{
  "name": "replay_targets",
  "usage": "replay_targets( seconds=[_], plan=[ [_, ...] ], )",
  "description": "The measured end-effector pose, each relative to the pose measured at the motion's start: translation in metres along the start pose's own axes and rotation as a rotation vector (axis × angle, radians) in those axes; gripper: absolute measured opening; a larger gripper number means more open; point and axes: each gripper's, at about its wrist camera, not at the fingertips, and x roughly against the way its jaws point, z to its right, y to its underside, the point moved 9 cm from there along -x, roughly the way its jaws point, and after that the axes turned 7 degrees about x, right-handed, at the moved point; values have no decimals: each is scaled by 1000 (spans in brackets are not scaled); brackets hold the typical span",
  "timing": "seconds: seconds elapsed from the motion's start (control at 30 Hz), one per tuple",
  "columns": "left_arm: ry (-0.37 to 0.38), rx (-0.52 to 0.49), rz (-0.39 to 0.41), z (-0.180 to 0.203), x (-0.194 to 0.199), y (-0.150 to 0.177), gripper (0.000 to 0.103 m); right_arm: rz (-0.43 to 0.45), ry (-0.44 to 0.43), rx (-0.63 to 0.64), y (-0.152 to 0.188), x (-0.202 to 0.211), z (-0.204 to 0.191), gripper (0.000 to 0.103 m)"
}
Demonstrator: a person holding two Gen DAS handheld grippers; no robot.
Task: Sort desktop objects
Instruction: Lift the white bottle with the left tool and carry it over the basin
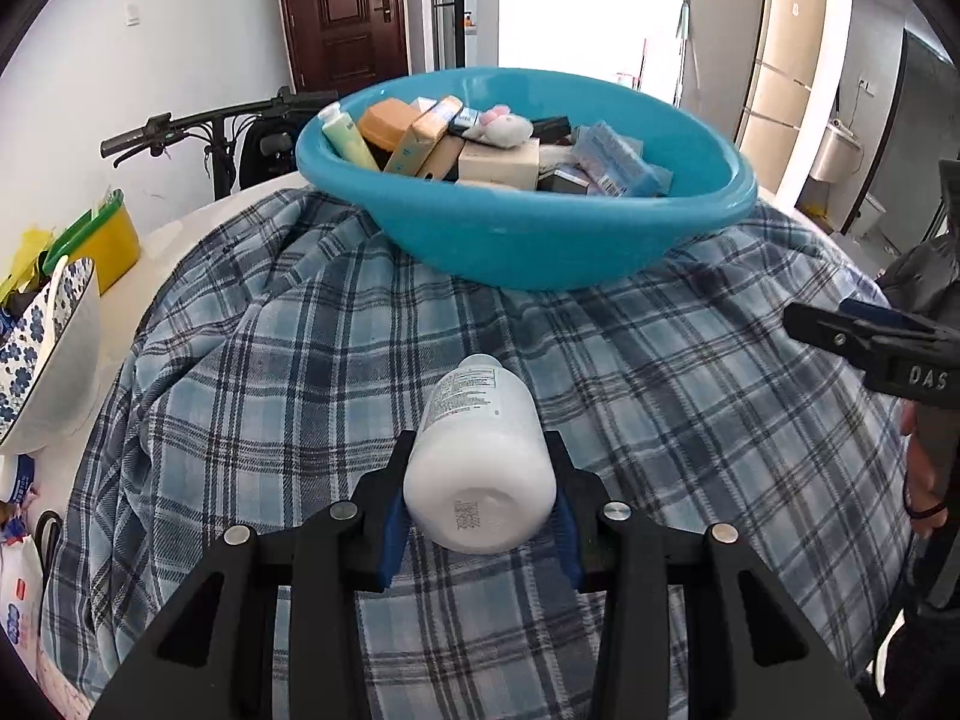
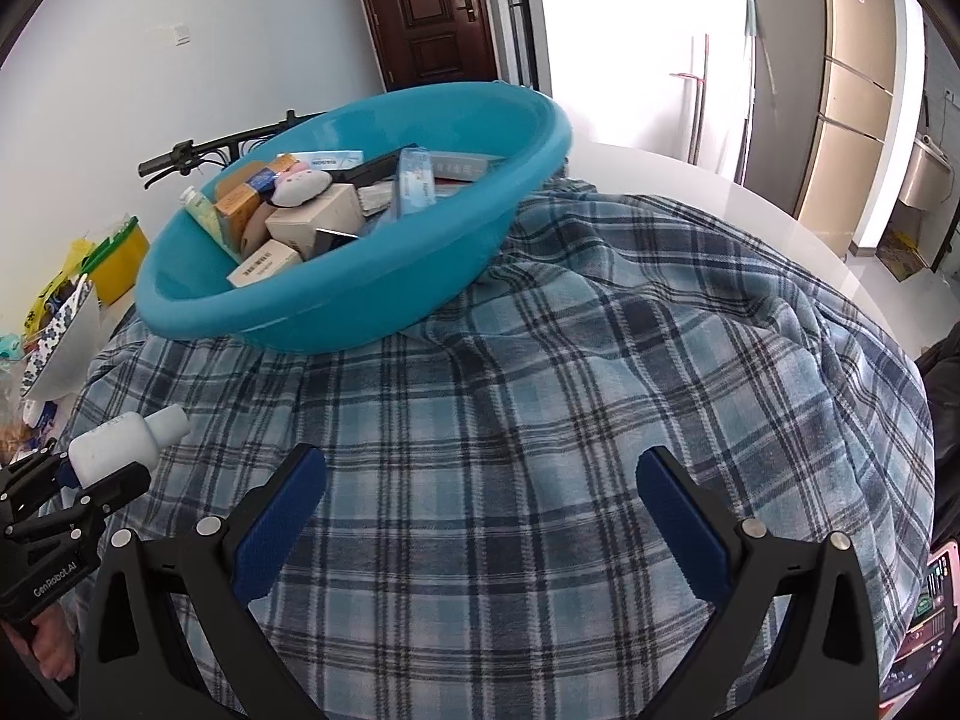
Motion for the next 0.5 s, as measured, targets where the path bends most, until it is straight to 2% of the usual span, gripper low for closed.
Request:
replay_targets(
  seconds=[0.1,0.17,0.27,0.5],
  plan=[
    [15,7,20,4,8,-7,42,25,-12,19,-4,5,-9,98],
    [18,10,37,6,13,-12,42,41,-2,40,-7,9,-13,87],
    [22,19,63,9,22,-19,42,38,-8,63,-10,10,-20,77],
    [27,41,131,10,45,-37,42,69,-34,74,-18,18,-27,73]
  ],
)
